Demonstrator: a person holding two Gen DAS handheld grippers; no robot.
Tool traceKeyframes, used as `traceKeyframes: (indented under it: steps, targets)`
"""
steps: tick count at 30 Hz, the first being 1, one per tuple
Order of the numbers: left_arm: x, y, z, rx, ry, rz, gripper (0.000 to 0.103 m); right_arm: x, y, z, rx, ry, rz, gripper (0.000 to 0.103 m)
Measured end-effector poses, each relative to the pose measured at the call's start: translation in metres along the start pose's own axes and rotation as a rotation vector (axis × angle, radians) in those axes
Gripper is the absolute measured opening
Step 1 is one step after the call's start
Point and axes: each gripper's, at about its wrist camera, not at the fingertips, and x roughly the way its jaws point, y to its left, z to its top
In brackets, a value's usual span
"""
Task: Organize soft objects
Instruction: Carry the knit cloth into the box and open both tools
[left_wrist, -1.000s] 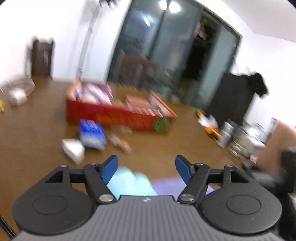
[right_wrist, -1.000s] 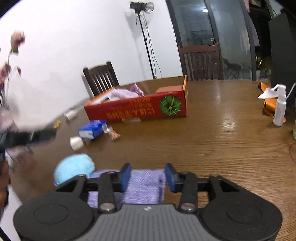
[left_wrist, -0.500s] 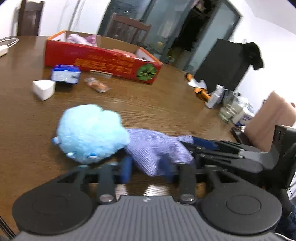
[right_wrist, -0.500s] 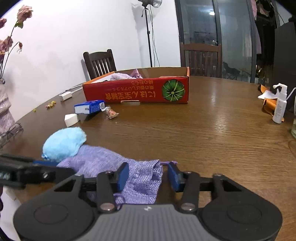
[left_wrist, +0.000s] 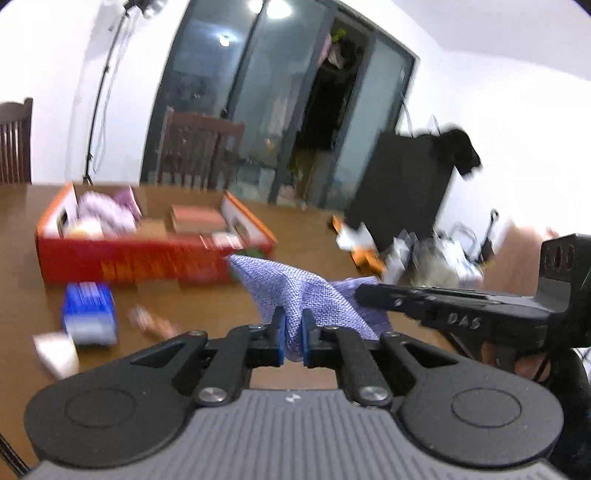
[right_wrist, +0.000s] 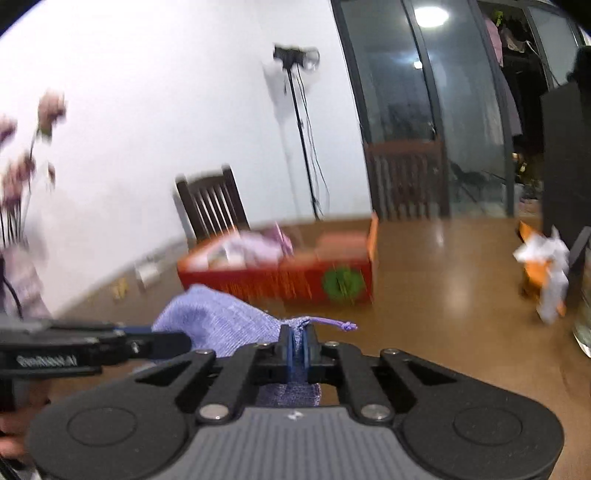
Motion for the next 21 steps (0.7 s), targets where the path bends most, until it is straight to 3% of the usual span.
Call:
traceKeyframes:
  steps: [4, 7, 11, 14, 16, 18, 21]
  targets:
    - [0.029, 0.027, 0.052, 0.048, -0.06, 0.069, 0.009, 0.057, -0.005, 0.059, -0.051, -0.031, 0.029, 0.005]
    - [0.069, 0.053, 0.084, 0.047, -0.041, 0.091, 0.009, 0.126, -0.004, 0.095, -0.105, -0.002, 0.006, 0.005]
    - [0.133, 0.091, 0.099, 0.064, 0.094, 0.14, 0.009, 0.21, -0.012, 0.12, -0.093, 0.109, -0.013, 0.005]
    - [0.152, 0.108, 0.091, 0.094, 0.193, 0.112, 0.01, 0.251, -0.009, 0.12, -0.16, 0.211, -0.048, 0.006]
    - [0.157, 0.114, 0.084, 0.136, 0.215, 0.111, 0.019, 0.268, -0.004, 0.114, -0.218, 0.276, -0.049, 0.006]
    - [0.155, 0.12, 0.081, 0.175, 0.21, 0.111, 0.038, 0.279, 0.0, 0.11, -0.257, 0.316, -0.062, 0.007]
    - [0.147, 0.133, 0.082, 0.154, 0.208, 0.107, 0.047, 0.293, 0.005, 0.102, -0.307, 0.375, -0.063, 0.01]
